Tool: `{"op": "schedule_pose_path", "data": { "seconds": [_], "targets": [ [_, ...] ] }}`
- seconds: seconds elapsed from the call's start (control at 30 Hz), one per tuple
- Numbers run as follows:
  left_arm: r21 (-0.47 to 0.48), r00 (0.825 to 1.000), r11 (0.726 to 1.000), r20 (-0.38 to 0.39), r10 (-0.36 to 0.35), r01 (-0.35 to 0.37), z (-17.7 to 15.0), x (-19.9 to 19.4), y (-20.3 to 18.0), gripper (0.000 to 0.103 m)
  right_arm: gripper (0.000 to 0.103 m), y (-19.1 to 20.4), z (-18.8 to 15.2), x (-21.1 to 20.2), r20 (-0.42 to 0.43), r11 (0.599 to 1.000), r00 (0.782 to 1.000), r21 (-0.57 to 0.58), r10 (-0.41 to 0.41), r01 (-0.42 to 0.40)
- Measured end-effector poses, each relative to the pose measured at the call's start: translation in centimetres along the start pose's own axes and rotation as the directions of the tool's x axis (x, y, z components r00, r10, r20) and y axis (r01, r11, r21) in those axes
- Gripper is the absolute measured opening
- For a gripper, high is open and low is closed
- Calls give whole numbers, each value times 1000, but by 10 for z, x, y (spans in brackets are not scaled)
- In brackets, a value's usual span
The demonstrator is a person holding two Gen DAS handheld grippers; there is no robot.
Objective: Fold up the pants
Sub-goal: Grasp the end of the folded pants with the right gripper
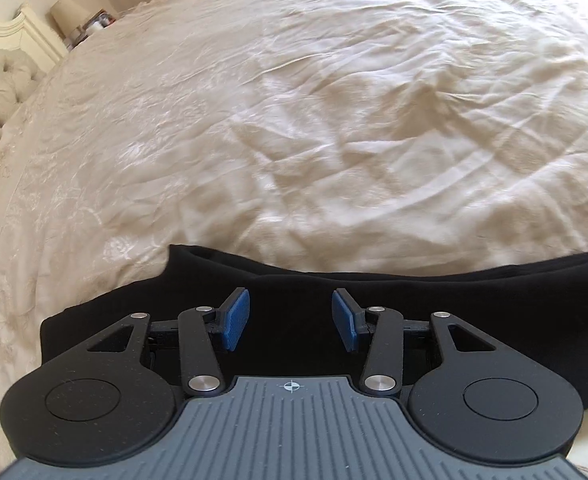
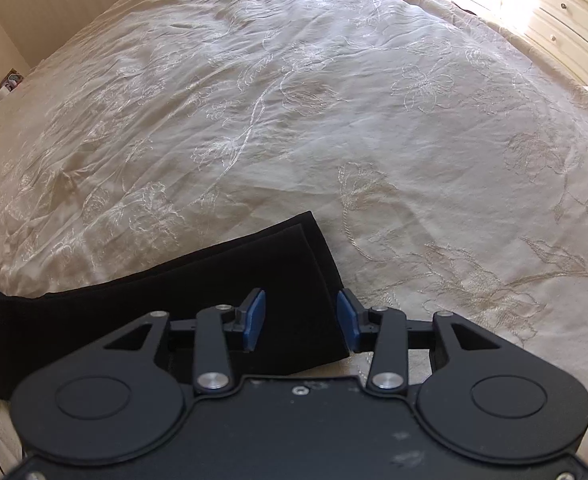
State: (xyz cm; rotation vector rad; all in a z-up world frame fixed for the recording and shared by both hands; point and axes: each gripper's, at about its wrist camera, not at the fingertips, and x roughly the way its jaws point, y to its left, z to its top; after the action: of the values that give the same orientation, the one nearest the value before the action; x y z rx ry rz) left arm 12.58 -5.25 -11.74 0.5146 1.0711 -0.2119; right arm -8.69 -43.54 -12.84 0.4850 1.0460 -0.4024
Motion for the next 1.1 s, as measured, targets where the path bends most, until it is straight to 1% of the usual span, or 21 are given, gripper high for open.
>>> {"op": "schedule_pose_path", "data": {
  "seconds": [0.1, 0.17, 0.33, 0.37, 0.4, 0.43, 0.47, 0.5, 0.57, 0.67, 0.7, 0.8, 0.87, 0.9, 1.0, 1.1],
  "targets": [
    [49, 998, 997, -19, -55, 55, -4, -6, -33, 45, 43, -3, 7, 7, 20, 999, 1000, -41, 7, -6],
    [85, 997, 994, -25, -73, 75, -8, -11, -53, 45, 43, -6, 13, 15, 19, 998, 999, -42, 42, -41],
    [142, 994, 984, -32, -106, 110, -16, -21, -82, 45, 41, -3, 21, 30, -9, 991, 995, -93, 97, -97],
    [146, 993, 983, -33, -109, 113, -16, -22, -85, 45, 39, -1, 22, 33, -19, 990, 995, -108, 95, -96],
    [150, 993, 982, -34, -113, 117, -17, -23, -89, 45, 35, 1, 22, 35, -27, 988, 996, -124, 89, -92],
    [152, 993, 981, -35, -116, 120, -16, -24, -92, 45, 19, 3, 22, 36, -32, 987, 997, -145, 69, -73],
    [153, 992, 981, -36, -119, 124, -15, -25, -95, 45, 14, 5, 22, 37, -36, 984, 999, -172, 40, -46],
    [152, 992, 980, -35, -123, 127, -14, -27, -98, 45, 14, 6, 23, 37, -40, 981, 998, -186, 40, -47],
    [152, 991, 979, -32, -133, 136, -9, -29, -102, 45, 12, 6, 26, 30, -14, 978, 998, -199, 60, -61],
    [159, 988, 975, -18, -154, 155, 0, -34, -113, 45, 12, 7, 33, 24, 21, 973, 999, -227, 46, -40],
    [162, 986, 973, -14, -165, 165, 4, -36, -119, 45, 12, 7, 35, 27, 14, 974, 999, -222, 45, -40],
    [183, 980, 963, -17, -201, 200, 15, -39, -139, 45, 13, 3, 33, 42, -18, 980, 999, -195, 41, -43],
    [205, 974, 953, -19, -226, 225, 19, -43, -153, 45, 19, -2, 32, 40, -8, 985, 998, -162, 59, -59],
    [213, 970, 947, -22, -240, 239, 21, -44, -160, 45, 21, -6, 32, 35, 7, 989, 997, -127, 74, -72],
    [235, 959, 930, -43, -279, 282, 23, -45, -181, 45, 44, -21, 31, 22, 37, 992, 993, -65, 110, -107],
    [265, 952, 915, -68, -297, 304, 21, -42, -200, 45, 45, -34, 29, 22, 2, 989, 991, -72, 133, -133]
  ]
}}
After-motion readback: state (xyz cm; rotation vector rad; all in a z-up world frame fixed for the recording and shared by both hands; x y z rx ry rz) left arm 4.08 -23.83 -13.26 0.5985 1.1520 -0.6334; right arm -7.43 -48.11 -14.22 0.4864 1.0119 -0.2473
